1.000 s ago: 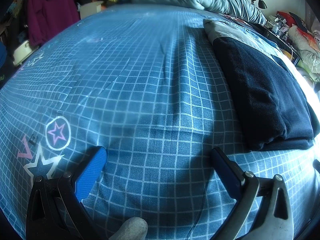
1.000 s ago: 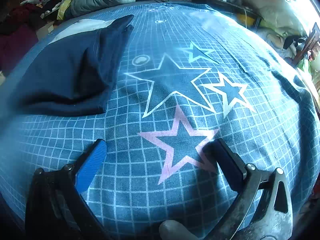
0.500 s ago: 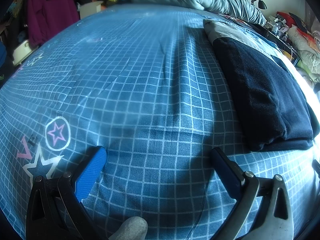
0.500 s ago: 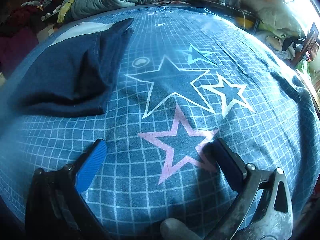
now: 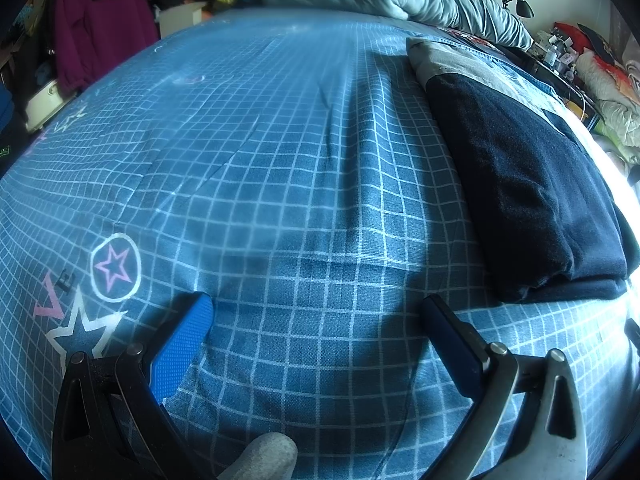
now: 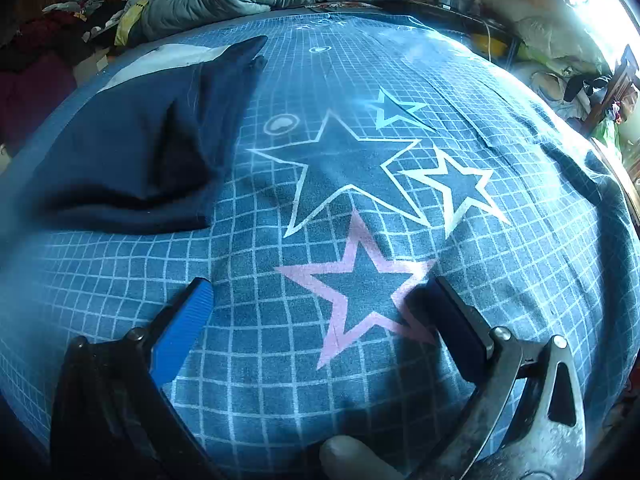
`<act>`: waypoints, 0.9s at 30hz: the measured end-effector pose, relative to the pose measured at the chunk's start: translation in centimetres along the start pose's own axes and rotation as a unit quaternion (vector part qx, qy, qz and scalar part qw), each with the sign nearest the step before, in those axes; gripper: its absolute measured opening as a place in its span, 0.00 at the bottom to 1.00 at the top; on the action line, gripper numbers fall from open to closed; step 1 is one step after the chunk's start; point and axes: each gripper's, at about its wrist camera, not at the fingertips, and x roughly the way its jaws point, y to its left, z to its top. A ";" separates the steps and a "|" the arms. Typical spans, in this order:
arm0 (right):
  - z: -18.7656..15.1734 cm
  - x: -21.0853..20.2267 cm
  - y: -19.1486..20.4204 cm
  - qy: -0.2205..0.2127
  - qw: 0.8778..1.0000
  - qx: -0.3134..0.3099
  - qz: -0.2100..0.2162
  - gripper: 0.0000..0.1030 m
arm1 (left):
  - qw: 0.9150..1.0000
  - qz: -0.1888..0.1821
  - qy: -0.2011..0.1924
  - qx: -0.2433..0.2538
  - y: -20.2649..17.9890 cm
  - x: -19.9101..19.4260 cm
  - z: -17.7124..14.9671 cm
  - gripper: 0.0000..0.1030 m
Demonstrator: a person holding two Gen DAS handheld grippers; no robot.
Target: Fold small clothes
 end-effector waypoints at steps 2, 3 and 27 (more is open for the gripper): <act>0.0 0.0 0.0 0.000 1.000 0.000 0.000 1.00 | 1.000 0.001 0.000 0.000 0.0 0.0 0.0 1.00; 0.0 0.0 0.0 0.000 1.000 0.000 0.000 1.00 | 1.000 0.001 0.000 0.000 0.0 0.0 0.0 1.00; 0.0 0.1 -0.1 0.003 1.000 0.001 0.000 1.00 | 1.000 -0.002 0.008 0.000 0.2 0.3 0.5 1.00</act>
